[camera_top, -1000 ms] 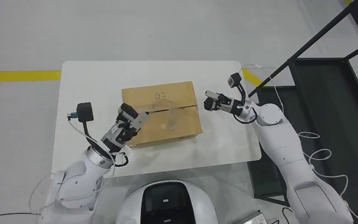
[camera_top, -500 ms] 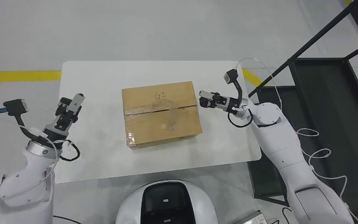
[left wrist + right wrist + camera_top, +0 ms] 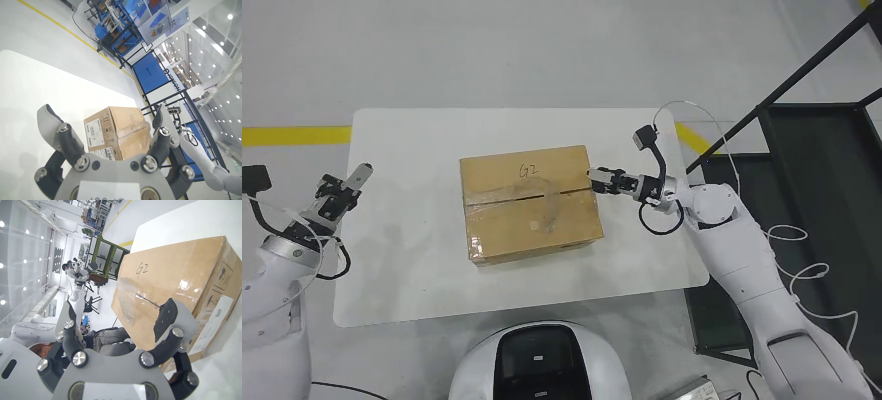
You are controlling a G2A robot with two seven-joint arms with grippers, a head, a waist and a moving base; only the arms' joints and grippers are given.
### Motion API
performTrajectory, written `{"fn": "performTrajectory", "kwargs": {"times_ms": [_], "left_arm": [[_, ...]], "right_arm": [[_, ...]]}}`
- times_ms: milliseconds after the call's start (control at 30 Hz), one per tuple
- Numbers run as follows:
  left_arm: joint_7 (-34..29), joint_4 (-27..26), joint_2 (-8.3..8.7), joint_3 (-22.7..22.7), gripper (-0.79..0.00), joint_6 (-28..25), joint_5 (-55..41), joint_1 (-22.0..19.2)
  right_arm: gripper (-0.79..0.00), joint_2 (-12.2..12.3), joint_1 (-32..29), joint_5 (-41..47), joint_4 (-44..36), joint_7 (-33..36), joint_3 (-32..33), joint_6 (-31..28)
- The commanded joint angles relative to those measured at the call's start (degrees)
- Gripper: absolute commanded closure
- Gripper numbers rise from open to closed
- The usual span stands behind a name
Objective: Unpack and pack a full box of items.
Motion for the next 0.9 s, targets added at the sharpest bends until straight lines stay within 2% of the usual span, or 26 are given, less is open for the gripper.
{"fn": "performTrajectory", "kwargs": {"times_ms": [0,433,667,867], "left_arm": [[-0.5,0.4,0.06,0.0,-0.785,-0.2,-2.5,0.1],[-0.5,0.4,0.06,0.0,-0.785,-0.2,-2.5,0.1],[0.5,-2.7,-0.19,6.3,-0.785,-0.7,1.1,3.2],[-3.6,-2.8,-0.03,13.4,-0.785,-2.3,5.1,-0.4]], "right_arm": [[-0.785,-0.1,0.2,-1.4,0.0,-0.5,-0.4,-0.8],[-0.785,-0.2,-0.4,-7.0,1.0,-7.3,-0.3,-6.4],[-0.785,0.6,-1.5,-6.7,3.0,-6.1,2.2,-11.9],[-0.785,1.2,-2.7,-2.7,6.1,-5.0,4.8,-13.9]]}}
